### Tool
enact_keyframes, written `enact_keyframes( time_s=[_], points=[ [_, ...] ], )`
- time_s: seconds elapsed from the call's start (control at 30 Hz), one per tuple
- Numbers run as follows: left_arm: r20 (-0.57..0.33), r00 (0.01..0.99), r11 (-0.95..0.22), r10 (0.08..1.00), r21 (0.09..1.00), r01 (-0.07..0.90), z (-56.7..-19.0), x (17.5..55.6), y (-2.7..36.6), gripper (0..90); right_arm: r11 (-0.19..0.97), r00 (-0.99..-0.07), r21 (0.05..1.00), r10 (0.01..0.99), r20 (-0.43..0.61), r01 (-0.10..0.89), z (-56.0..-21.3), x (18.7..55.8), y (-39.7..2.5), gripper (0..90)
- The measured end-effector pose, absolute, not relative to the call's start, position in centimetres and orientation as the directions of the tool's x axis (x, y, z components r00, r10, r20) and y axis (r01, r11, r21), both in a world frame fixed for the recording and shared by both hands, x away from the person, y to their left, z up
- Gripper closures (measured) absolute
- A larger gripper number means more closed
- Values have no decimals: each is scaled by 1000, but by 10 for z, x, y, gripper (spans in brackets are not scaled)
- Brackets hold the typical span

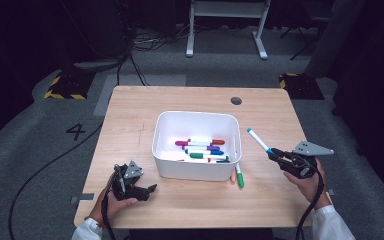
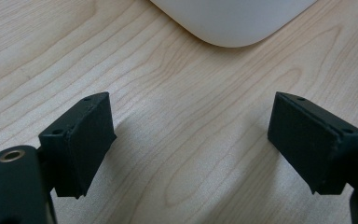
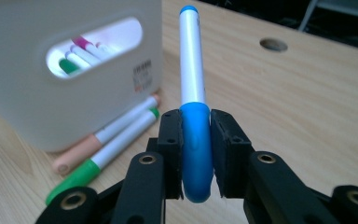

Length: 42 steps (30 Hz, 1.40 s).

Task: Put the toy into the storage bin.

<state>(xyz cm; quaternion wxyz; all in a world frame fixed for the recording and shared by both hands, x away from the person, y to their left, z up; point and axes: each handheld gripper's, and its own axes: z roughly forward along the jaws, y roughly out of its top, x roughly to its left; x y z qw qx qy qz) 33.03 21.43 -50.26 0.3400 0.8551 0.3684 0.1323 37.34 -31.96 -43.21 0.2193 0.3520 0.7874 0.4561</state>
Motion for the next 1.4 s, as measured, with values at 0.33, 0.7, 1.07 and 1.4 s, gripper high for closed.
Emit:
enact_keyframes(
  time_s=[0.33, 0.7, 1.07, 1.4],
  points=[
    [-31, 689, -491, 724, 679, 547, -503, 330, 214, 146, 351, -727, 907, 683, -77, 234, -381, 379, -299, 754],
    [-29, 690, -493, 723, 679, 545, -503, 330, 214, 146, 399, -821, 905, 559, -115, 145, -347, 387, -255, 754],
    [-28, 690, -494, 723, 678, 545, -503, 330, 214, 146, 529, -904, 843, 401, -147, 97, -344, 407, -190, 754],
    [-28, 689, -491, 725, 680, 544, -503, 329, 214, 147, 679, -952, 728, 278, -132, 97, -365, 420, -142, 753]
  ],
)
